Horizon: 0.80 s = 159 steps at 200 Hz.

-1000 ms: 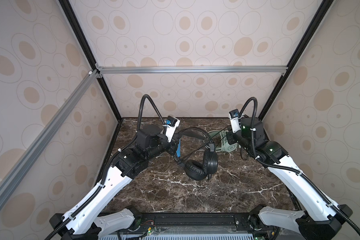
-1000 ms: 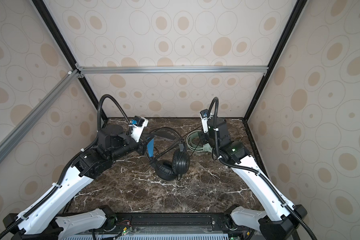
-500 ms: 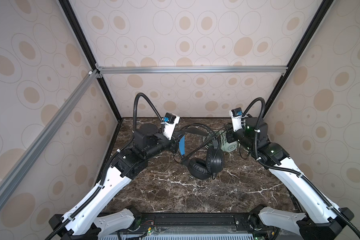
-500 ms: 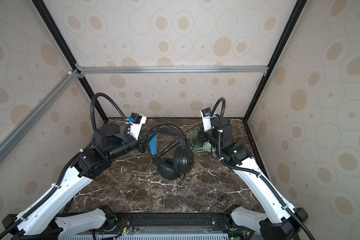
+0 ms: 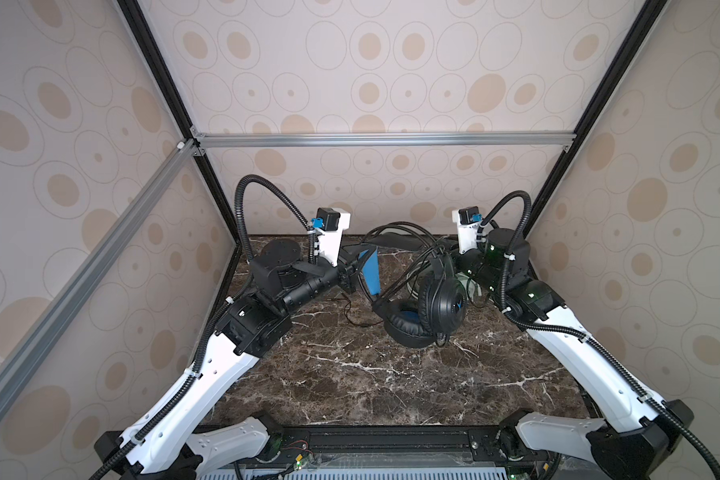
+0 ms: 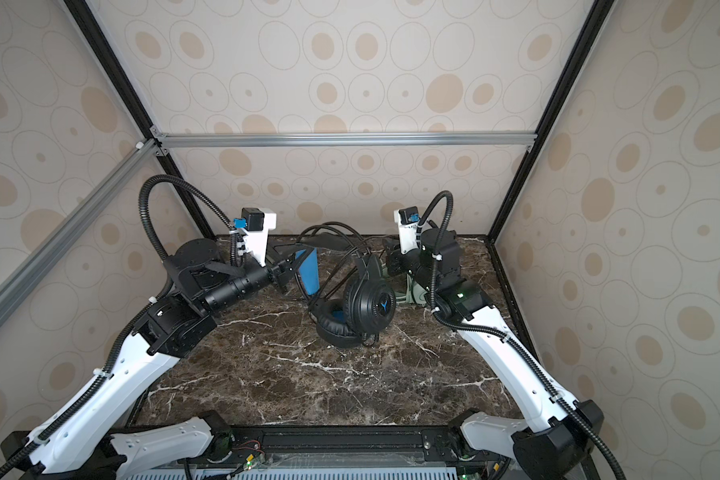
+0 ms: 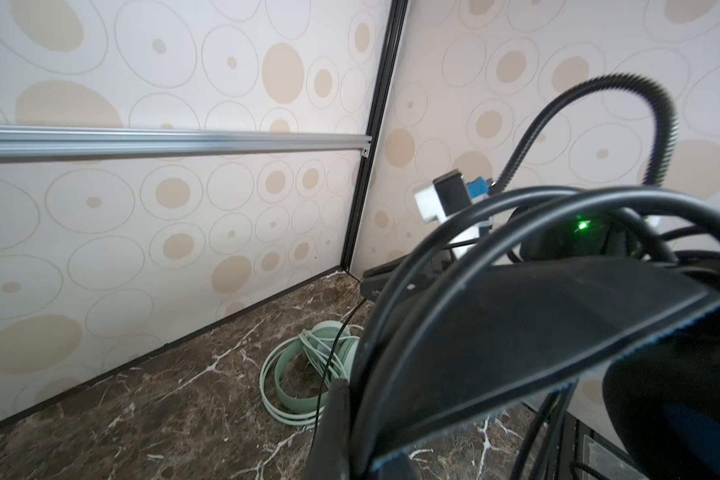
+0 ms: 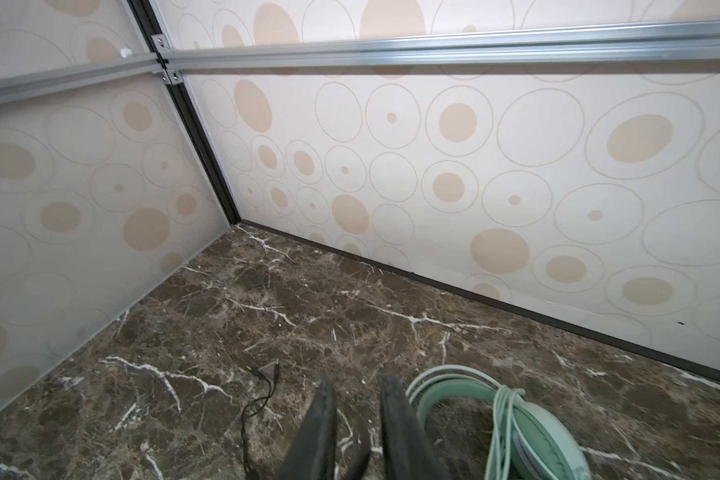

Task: Wrap the headphones
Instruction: 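Raise the black headset high with the left gripper while the right gripper swings under it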

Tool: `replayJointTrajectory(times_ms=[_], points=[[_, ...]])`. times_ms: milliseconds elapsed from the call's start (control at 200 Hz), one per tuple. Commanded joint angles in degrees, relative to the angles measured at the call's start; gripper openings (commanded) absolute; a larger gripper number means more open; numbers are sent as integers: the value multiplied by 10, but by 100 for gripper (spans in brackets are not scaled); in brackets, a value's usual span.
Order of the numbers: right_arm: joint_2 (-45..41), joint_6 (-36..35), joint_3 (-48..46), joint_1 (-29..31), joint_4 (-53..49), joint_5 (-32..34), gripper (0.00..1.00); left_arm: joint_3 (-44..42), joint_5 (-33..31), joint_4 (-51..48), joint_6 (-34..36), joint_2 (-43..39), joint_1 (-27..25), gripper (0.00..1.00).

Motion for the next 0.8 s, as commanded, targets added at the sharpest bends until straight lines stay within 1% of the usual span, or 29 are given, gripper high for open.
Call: replayJointTrajectory(times_ms=[0,110,245,445,585,790], points=[[16,35,-1,-4,63,-48,22,39,7,84,-43,-1,2,0],[44,53,5,-3,87,-80,20,49,1,105,-58,12,1,0],[75,81,2,-4,132,-120,20,39,-14,154,-78,15,1,0],[130,111,11,-3,185,-153,20,55,-16,167,-84,32,1,0],[174,132,20,2,222,-161,20,62,-15,172,-90,39,0,0],[229,129,44,16,234,-159,19,80,-16,182,-95,49,0,0]])
